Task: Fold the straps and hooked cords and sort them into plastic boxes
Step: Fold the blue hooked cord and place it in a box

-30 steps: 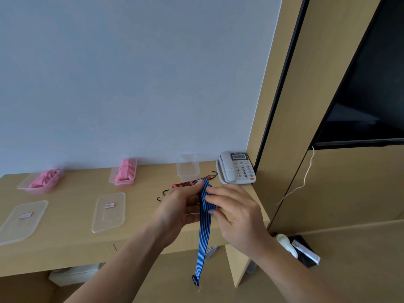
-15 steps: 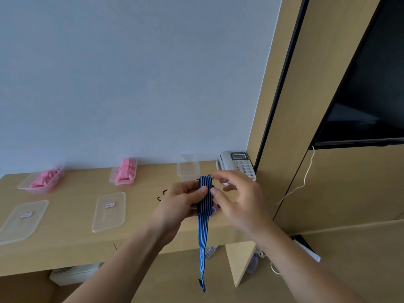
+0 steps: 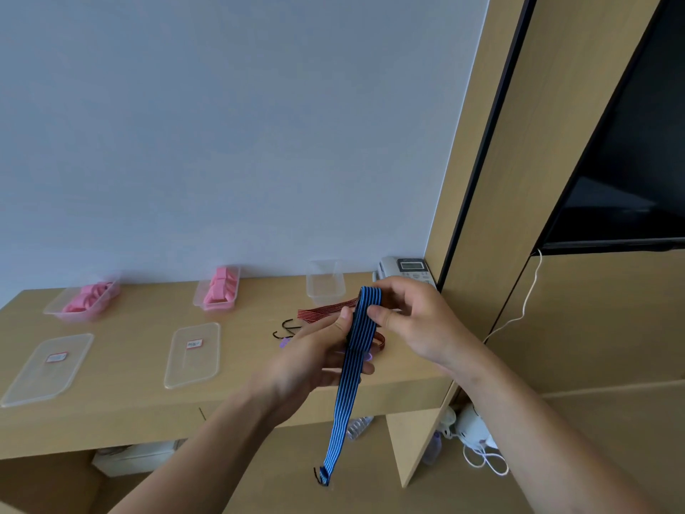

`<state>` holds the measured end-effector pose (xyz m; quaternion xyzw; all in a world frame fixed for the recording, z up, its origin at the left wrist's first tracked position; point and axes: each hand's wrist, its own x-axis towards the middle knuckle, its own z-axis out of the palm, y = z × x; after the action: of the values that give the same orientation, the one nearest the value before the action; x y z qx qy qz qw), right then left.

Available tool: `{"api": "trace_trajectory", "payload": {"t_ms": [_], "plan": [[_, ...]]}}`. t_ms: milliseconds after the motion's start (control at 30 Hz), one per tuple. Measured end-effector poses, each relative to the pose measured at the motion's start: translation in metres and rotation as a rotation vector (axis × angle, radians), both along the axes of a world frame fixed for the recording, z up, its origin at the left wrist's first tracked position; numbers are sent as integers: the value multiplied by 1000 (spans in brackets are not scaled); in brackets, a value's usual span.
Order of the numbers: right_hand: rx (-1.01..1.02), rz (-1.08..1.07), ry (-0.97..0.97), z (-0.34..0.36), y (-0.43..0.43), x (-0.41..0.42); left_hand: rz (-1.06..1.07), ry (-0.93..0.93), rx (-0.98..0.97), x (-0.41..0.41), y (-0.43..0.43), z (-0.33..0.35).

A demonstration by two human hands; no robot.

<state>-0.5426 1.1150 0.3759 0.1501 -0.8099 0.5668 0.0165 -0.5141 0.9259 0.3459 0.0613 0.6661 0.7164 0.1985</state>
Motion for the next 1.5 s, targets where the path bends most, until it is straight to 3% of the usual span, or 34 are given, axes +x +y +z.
{"api": "trace_trajectory", "payload": {"t_ms": [200, 433, 667, 967, 1100, 1267, 1367, 1500], "plan": [[94, -78, 169, -2, -4, 6, 80, -72, 36, -2, 7, -4], [18, -199, 397, -8, -5, 16, 25, -145, 25, -1, 8, -2], [148, -154, 696, -33, -5, 33, 86, -171, 94, -6, 10, -1], [331, -130, 772, -52, -6, 41, 118, -149, 162, -11, 5, -2], [349, -97, 760, -54, -7, 46, 163, -126, 168, -10, 3, -3], [119, -157, 629, -37, -6, 42, 136, -75, 104, -4, 8, -6], [104, -235, 572, -28, -7, 35, 131, -23, 75, -3, 10, -7], [104, -133, 261, -26, -6, 28, 122, 52, 34, -1, 9, 0]]}}
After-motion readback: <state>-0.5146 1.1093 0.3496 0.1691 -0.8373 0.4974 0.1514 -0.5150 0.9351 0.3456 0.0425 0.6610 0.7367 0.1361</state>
